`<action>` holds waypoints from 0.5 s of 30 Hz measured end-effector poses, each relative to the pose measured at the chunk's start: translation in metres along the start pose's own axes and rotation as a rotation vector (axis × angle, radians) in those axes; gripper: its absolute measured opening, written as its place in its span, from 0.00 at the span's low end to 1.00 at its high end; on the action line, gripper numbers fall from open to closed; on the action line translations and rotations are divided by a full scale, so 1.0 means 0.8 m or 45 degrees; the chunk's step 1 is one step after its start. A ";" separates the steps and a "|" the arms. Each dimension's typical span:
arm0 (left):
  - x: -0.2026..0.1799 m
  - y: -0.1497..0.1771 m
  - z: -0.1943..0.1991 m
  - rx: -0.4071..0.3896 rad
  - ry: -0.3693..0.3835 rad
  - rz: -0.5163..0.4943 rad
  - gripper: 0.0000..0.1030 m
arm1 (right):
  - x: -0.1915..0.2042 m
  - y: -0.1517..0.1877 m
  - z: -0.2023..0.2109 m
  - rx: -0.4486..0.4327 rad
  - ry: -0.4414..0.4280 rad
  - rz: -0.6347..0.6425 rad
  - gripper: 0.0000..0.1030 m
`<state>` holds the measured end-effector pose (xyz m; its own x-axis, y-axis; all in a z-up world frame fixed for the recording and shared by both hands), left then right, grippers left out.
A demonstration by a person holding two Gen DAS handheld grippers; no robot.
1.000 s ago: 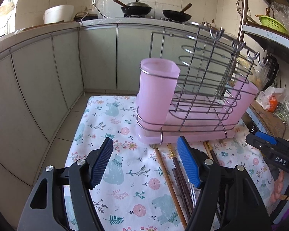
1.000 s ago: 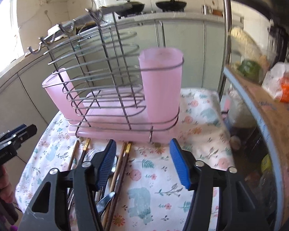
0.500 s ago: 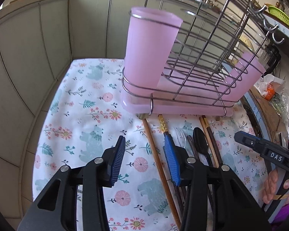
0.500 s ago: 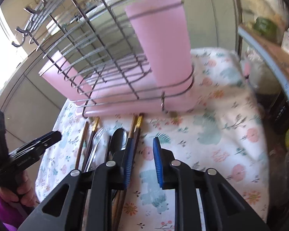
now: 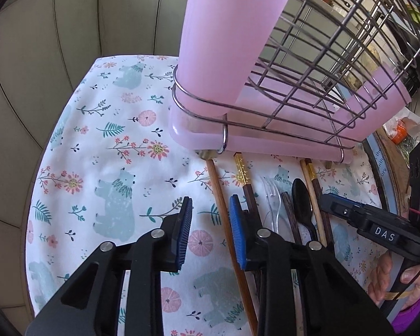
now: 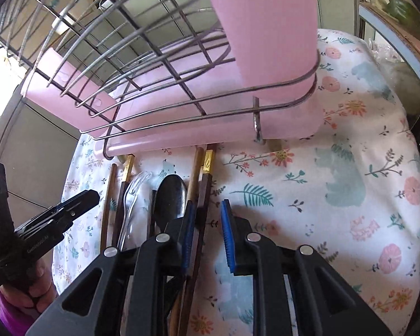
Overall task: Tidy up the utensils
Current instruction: 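Grasp a plain wooden chopstick with the left gripper while the right grasps a dark gold-banded chopstick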
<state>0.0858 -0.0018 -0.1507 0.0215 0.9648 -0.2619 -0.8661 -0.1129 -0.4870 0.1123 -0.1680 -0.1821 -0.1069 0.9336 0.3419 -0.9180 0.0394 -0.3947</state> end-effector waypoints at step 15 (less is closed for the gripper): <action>-0.002 -0.005 -0.023 0.079 -0.002 -0.006 0.26 | -0.005 -0.001 -0.003 0.034 0.045 0.003 0.08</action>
Point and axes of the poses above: each gripper's, at about its wrist camera, not at the fingertips, and z roughly against the way its jaws point, x to its left, y to its underside, the point moved 5 cm from there along -z, roughly the way its jaws point, and after that the axes turned 3 degrees about y, right-handed, at the moved point
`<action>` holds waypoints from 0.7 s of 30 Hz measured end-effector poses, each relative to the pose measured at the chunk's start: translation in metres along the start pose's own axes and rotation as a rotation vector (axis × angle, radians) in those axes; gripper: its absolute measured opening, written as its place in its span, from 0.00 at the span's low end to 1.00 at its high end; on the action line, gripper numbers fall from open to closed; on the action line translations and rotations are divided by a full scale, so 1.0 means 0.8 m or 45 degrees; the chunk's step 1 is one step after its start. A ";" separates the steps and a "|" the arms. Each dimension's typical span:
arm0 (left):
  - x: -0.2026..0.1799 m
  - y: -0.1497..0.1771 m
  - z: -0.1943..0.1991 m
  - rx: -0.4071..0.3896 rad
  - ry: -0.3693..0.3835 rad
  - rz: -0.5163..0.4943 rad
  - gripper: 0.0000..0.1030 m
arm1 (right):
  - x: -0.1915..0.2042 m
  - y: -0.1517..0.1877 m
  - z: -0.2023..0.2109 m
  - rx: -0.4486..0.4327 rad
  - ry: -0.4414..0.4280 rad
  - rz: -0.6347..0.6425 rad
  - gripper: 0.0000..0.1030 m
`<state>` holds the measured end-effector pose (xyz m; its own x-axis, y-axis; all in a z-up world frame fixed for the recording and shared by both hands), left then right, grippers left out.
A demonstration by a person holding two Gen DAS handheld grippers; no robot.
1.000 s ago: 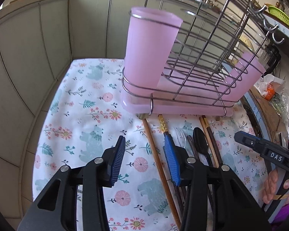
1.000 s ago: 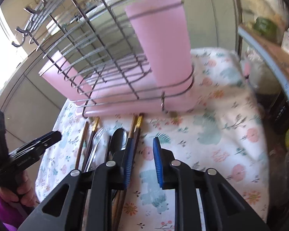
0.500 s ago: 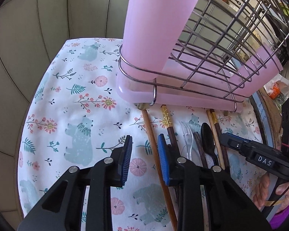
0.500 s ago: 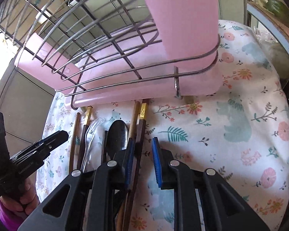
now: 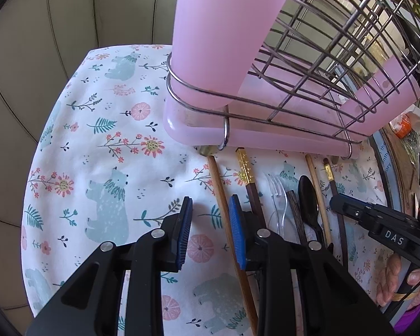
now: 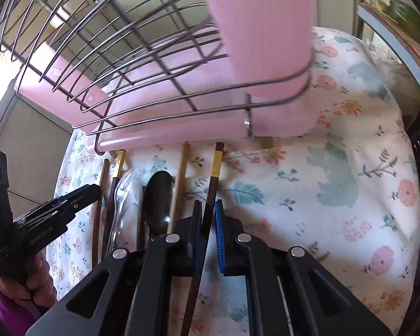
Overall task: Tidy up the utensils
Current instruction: 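Grasp a plain wooden chopstick with the left gripper while the right grasps a dark gold-banded chopstick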
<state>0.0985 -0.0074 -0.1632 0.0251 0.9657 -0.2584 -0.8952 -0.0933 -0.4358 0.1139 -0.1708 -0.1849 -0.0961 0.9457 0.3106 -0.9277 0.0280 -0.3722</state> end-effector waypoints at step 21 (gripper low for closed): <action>0.012 -0.024 -0.030 0.142 0.052 0.066 0.05 | -0.021 -0.008 0.002 0.032 -0.008 0.027 0.10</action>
Point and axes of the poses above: each gripper's, at about its wrist camera, not at the fingertips, and z roughly against the way its jaws point, x to its left, y to its underside, the point moved 5 cm from there along -z, roughly the way its jaws point, and after that the axes turned 3 degrees about y, right-handed, at the moved point
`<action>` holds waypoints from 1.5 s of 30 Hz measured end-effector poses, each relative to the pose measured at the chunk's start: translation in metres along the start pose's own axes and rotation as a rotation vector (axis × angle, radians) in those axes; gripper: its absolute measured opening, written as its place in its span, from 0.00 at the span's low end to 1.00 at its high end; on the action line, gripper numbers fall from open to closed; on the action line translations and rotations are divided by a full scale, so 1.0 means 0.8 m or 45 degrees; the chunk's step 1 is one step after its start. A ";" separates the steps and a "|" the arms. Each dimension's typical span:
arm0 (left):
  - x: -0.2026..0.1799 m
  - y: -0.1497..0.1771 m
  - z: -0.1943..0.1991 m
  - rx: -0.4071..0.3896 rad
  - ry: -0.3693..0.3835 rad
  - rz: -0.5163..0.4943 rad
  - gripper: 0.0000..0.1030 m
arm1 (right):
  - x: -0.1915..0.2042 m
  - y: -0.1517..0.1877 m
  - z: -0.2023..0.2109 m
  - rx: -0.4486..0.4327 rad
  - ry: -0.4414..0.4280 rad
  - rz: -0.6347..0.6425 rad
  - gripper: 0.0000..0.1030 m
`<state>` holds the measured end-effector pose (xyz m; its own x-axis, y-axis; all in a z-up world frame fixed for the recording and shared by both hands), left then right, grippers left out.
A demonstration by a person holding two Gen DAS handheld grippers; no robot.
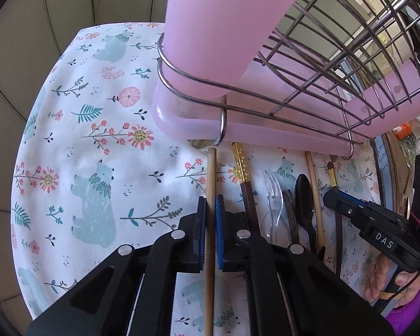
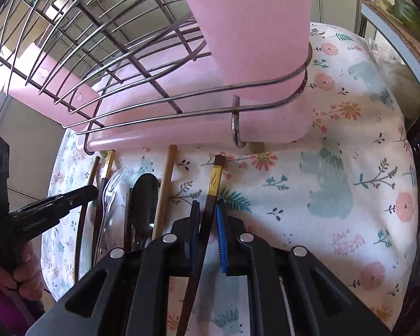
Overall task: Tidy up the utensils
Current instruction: 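Grasp a plain wooden chopstick with the left gripper while the right grasps a dark gold-banded chopstick, then lift both held chopsticks upright and carry them over the tall pink cup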
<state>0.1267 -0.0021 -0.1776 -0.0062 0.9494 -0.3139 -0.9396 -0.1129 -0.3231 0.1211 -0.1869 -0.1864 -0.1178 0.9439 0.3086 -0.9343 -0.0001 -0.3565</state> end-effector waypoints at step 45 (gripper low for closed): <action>-0.027 0.000 0.300 -0.946 0.203 -0.089 0.05 | 0.026 -0.040 0.330 -0.974 -0.103 0.097 0.06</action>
Point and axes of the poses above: each gripper's, at about its wrist camera, not at the fingertips, and z roughly against the way its jaws point, x to its left, y to its underside, the point moved 5 cm from there along -z, roughly the way its jaws point, and after that the axes turned 3 degrees about y, right-handed, at the moved point
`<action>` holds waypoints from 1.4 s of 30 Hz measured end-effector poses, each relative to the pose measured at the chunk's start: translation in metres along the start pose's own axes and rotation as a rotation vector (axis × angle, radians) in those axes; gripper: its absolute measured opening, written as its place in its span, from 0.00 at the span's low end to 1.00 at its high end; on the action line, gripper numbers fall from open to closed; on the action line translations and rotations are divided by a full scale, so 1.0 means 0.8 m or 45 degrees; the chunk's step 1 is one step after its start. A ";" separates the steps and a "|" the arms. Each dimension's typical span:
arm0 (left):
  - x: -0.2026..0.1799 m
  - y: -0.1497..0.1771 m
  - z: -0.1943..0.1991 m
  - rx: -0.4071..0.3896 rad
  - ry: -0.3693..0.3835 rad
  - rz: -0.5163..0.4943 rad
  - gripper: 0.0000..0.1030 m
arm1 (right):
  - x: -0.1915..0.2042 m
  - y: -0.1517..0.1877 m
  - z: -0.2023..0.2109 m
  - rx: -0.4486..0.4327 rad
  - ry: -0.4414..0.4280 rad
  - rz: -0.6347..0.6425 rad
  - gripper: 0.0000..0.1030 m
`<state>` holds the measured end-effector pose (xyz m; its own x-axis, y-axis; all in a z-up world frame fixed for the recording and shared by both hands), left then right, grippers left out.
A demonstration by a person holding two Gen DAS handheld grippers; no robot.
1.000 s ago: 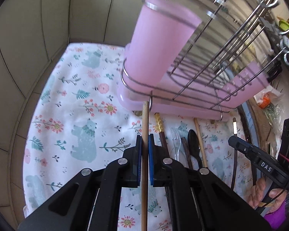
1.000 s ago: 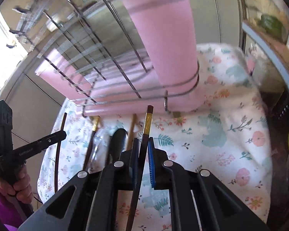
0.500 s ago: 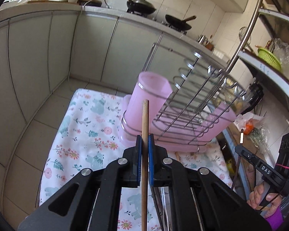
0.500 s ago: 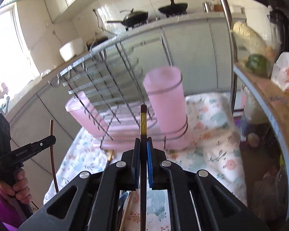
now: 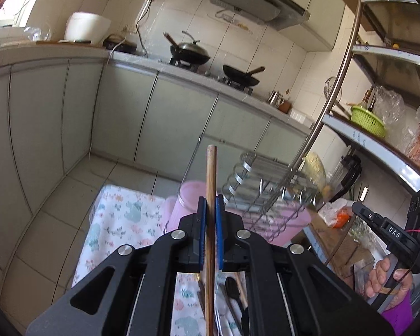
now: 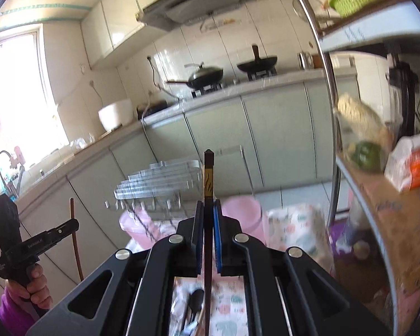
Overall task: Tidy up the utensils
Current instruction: 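Lift both held chopsticks upright and carry them over the tall pink cup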
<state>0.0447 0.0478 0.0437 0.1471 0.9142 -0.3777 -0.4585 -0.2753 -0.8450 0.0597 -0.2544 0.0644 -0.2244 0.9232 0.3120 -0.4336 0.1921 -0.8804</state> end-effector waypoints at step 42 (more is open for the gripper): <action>0.018 -0.078 -0.150 -0.258 -0.176 -0.105 0.05 | -0.059 -0.067 -0.131 -0.012 0.205 0.040 0.06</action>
<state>0.1810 0.0424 0.0457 0.0494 0.9641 -0.2607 -0.2628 -0.2393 -0.9347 0.1849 -0.2734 0.0596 -0.0948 0.9701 0.2235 -0.4203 0.1645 -0.8923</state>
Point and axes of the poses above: each gripper's, at about its wrist camera, not at the fingertips, and z roughly against the way its jaws point, x to its left, y to its underside, the point moved 5 cm from there along -z, roughly the way its jaws point, and after that the axes turned 3 degrees about y, right-handed, at the moved point
